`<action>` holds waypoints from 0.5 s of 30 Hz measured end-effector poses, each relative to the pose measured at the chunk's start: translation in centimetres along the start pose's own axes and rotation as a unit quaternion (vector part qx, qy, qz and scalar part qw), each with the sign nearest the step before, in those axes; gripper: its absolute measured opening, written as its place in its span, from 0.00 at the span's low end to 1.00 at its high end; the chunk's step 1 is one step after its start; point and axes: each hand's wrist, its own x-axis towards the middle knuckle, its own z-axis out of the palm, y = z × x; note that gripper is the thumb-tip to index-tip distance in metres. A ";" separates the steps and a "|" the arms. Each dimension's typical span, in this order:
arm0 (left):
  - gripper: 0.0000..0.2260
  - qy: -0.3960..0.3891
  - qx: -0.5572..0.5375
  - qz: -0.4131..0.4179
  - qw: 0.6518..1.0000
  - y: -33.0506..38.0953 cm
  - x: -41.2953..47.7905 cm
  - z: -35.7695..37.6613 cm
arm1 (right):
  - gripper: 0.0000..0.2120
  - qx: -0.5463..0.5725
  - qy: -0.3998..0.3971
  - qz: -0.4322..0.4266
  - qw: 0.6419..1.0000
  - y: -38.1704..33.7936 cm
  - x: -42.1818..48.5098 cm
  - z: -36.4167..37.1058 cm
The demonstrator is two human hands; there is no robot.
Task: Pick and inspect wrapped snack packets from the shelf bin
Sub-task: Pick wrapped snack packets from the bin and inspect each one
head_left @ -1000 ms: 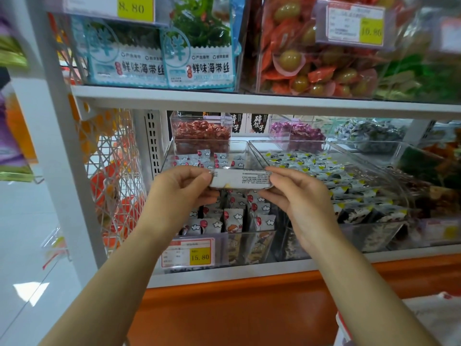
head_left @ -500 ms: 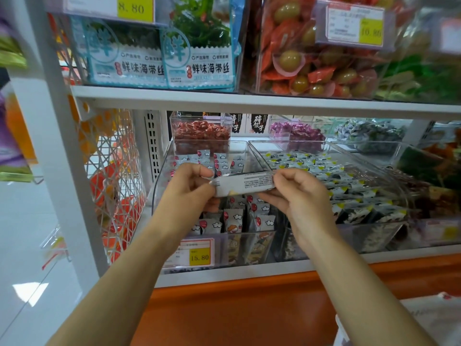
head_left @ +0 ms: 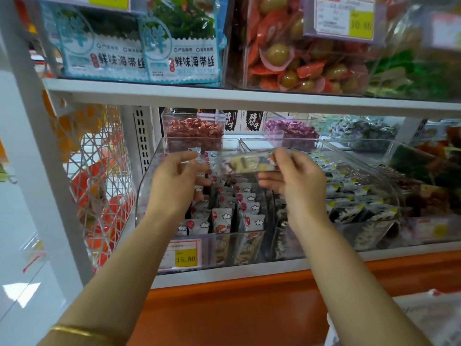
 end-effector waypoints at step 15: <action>0.18 -0.302 0.613 0.091 0.724 -2.8 3.8 3.5 | 0.02 0.067 0.028 0.041 0.997 1.2 2.1 0.0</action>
